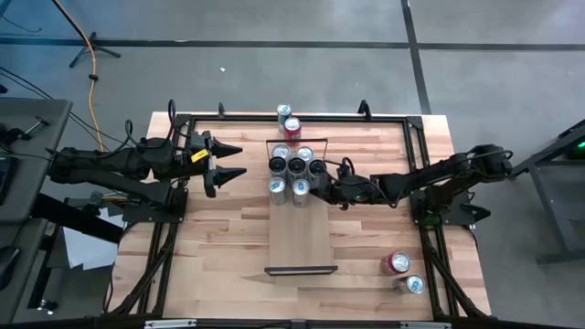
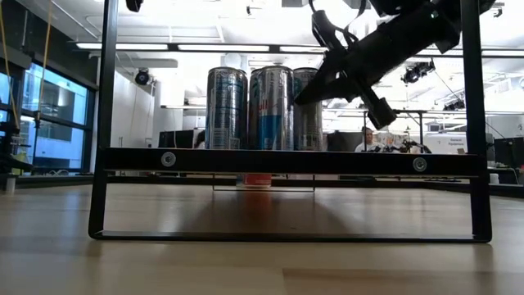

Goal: Place canned beverage on shelf
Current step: Put the top right blue soda can on the shelf aligned with the other blue soda can, then put the top blue soda can on the shelf aligned with the other blue soda can

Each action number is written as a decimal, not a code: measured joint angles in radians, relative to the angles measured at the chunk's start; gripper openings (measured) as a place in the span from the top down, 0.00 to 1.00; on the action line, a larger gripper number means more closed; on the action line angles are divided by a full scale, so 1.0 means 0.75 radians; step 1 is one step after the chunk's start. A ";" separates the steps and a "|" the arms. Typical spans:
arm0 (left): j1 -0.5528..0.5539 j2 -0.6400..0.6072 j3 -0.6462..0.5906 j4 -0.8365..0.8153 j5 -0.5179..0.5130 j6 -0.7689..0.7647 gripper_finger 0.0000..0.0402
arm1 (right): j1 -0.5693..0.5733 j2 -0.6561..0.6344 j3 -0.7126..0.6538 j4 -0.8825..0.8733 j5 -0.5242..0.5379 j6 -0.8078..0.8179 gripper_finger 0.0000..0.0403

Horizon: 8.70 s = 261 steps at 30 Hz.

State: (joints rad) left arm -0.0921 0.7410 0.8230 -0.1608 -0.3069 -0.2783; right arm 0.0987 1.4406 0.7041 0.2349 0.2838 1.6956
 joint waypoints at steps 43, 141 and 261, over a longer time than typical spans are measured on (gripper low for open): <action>0.001 -0.011 0.000 -0.076 -0.003 -0.032 0.27 | -0.029 -0.296 0.150 -0.277 -0.020 -0.681 1.00; 0.536 0.381 0.291 -0.130 0.045 0.076 0.34 | -0.175 -0.698 0.149 -0.039 -0.248 -2.083 1.00; 1.009 1.364 1.206 -0.652 0.176 0.087 0.60 | -0.175 -0.698 0.149 -0.199 -0.248 -1.912 1.00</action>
State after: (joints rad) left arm 0.6647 1.7640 1.7279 -0.6501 -0.1752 -0.2128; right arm -0.0322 0.9170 0.8162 0.0854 0.0978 0.2615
